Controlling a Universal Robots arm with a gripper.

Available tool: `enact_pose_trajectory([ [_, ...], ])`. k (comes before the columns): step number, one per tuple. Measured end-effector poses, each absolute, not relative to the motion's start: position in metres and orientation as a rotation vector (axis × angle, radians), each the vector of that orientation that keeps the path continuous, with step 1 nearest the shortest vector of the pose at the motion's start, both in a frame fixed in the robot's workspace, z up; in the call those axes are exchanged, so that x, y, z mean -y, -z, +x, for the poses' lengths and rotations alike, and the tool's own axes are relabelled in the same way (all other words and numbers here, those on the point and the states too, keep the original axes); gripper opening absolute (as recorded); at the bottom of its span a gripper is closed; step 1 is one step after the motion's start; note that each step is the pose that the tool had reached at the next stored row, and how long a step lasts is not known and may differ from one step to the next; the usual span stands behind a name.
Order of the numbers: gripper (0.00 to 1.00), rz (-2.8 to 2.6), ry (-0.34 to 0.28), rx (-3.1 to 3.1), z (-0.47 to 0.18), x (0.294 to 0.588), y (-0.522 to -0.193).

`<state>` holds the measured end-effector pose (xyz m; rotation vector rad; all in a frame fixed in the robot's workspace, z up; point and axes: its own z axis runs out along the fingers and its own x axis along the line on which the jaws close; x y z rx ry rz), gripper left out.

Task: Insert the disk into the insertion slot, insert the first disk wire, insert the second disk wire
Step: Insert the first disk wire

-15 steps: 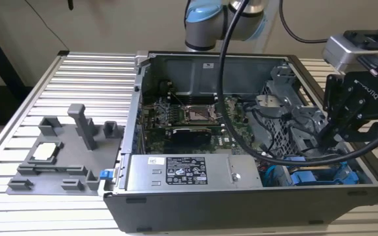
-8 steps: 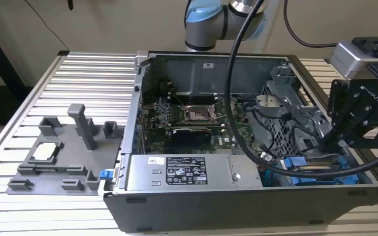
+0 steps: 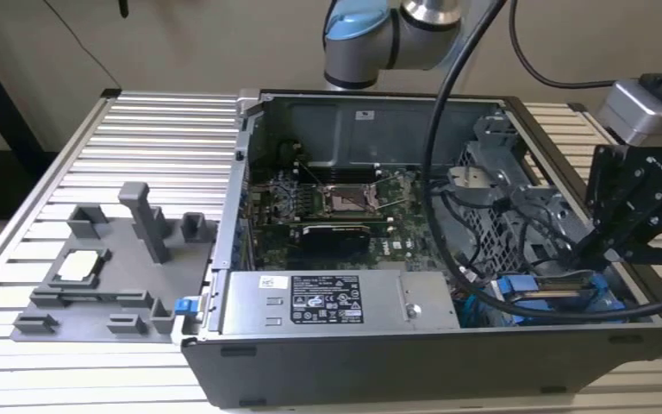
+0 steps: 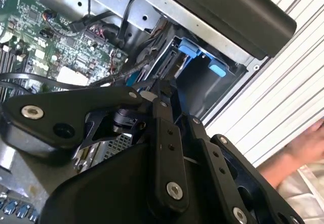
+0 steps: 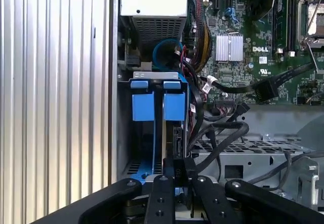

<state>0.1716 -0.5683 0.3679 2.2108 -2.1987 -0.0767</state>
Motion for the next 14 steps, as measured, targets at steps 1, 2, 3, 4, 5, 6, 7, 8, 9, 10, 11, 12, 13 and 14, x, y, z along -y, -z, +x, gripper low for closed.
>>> enact_pose_trajectory([
  [1, 0.19, 2.213, 0.081, 2.201, 0.172, 0.568, -0.367],
  [2, 0.19, 2.216, 0.088, 2.203, 0.172, 0.568, -0.366],
  [3, 0.19, 2.218, 0.094, 2.206, 0.172, 0.568, -0.365],
  [4, 0.19, 2.222, 0.1, 2.208, 0.172, 0.568, -0.364],
  [5, 0.19, 2.223, 0.104, 2.209, 0.173, 0.568, -0.363],
  [6, 0.19, 2.223, 0.105, 2.209, 0.174, 0.568, -0.361],
  [7, 0.19, 2.221, 0.107, 2.208, 0.177, 0.568, -0.36],
  [8, 0.19, 2.219, 0.11, 2.206, 0.179, 0.568, -0.359],
  [9, 0.19, 2.218, 0.114, 2.205, 0.182, 0.568, -0.358],
  [10, 0.19, 2.217, 0.116, 2.204, 0.183, 0.568, -0.356],
  [11, 0.19, 2.217, 0.116, 2.203, 0.184, 0.568, -0.354],
  [12, 0.19, 2.216, 0.117, 2.203, 0.184, 0.568, -0.353],
  [13, 0.19, 2.215, 0.119, 2.202, 0.184, 0.568, -0.351],
  [14, 0.19, 2.214, 0.121, 2.201, 0.184, 0.568, -0.35],
])
